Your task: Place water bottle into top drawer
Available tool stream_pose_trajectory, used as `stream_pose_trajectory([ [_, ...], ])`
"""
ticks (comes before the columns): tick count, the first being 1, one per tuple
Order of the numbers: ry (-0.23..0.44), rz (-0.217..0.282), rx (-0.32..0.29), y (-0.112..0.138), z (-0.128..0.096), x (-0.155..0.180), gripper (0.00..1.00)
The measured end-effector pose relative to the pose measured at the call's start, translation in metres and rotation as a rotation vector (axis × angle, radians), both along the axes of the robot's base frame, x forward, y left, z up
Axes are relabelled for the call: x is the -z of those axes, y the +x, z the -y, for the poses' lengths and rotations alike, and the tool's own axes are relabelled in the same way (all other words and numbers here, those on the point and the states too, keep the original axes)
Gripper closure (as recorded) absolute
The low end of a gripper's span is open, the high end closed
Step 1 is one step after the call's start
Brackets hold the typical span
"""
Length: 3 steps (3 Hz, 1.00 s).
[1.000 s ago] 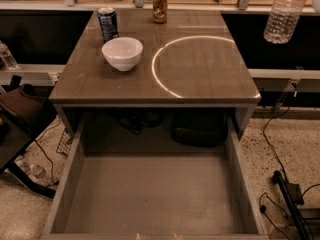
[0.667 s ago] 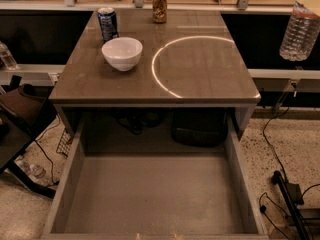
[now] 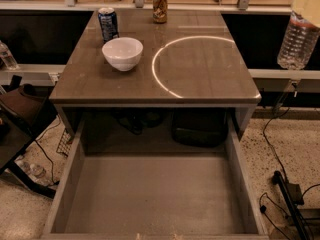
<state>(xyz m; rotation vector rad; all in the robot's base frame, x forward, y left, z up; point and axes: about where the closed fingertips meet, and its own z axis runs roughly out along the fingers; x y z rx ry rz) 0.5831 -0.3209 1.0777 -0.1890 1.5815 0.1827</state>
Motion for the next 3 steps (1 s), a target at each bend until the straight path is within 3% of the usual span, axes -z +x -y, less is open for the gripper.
stream_pose_trajectory([
  [1,0.068,-0.049,-0.173,-0.05,-0.023,0.066,1.0],
  [2,0.135,-0.055,-0.293,-0.093,-0.038,0.095,1.0],
  [3,0.193,-0.061,-0.443,-0.123,-0.069,0.127,1.0],
])
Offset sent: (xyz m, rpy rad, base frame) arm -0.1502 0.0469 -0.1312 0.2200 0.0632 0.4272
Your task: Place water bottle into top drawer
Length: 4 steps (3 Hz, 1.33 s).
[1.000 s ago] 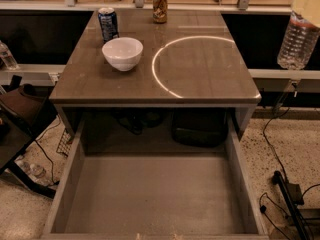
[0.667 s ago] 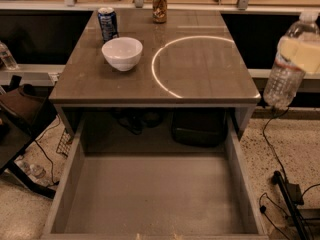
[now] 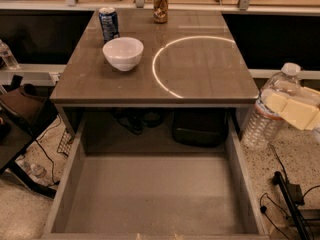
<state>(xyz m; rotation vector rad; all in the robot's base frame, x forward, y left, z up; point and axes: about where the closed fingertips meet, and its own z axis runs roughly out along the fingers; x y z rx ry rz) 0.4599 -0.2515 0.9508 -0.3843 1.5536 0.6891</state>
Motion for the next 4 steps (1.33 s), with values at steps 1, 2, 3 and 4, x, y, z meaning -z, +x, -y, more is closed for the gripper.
stream_pose_trajectory([
  [1,0.0,0.016,-0.121,-0.021,-0.033,0.036,1.0],
  [2,-0.01,0.052,-0.209,-0.032,-0.062,0.065,1.0],
  [3,-0.064,0.133,-0.262,-0.035,-0.091,0.096,1.0],
  [4,-0.064,0.133,-0.262,-0.035,-0.091,0.096,1.0],
])
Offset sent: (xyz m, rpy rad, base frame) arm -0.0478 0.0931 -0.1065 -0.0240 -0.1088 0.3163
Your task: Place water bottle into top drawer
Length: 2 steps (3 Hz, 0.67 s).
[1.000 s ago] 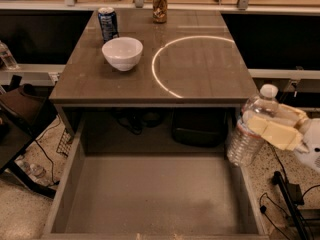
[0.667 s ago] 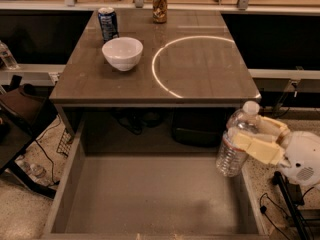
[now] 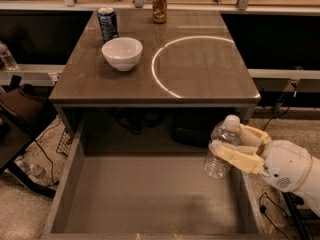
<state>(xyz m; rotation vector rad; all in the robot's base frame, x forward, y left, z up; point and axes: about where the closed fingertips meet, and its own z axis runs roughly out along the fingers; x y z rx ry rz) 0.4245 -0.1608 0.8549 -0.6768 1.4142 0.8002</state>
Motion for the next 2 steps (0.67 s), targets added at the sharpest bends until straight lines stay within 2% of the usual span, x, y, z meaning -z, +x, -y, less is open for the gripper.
stream_pose_trajectory([
  [1,0.005,0.015,-0.022,0.008,-0.021,0.006,1.0],
  [2,0.054,0.036,-0.082,0.026,-0.07,0.019,1.0],
])
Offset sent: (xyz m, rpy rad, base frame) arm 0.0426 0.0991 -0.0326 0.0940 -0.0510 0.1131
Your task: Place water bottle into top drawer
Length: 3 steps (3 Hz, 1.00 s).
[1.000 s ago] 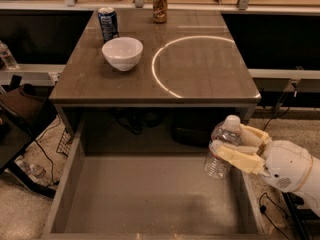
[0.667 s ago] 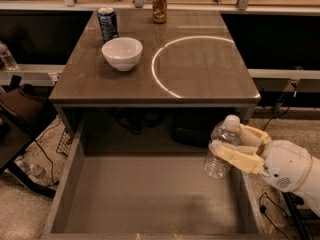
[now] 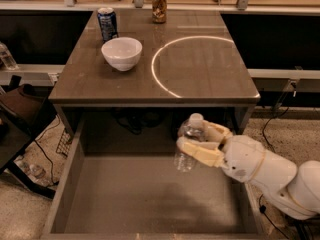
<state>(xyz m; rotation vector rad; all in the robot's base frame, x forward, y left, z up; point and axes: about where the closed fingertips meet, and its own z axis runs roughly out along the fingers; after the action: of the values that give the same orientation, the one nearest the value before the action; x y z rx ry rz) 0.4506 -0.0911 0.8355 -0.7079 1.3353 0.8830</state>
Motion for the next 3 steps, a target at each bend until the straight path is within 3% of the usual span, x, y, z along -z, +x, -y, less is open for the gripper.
stream_pose_trajectory([
  [1,0.033,0.005,-0.051,0.009,-0.037,0.007,1.0],
  [3,-0.003,0.012,-0.112,0.016,-0.114,0.036,1.0],
])
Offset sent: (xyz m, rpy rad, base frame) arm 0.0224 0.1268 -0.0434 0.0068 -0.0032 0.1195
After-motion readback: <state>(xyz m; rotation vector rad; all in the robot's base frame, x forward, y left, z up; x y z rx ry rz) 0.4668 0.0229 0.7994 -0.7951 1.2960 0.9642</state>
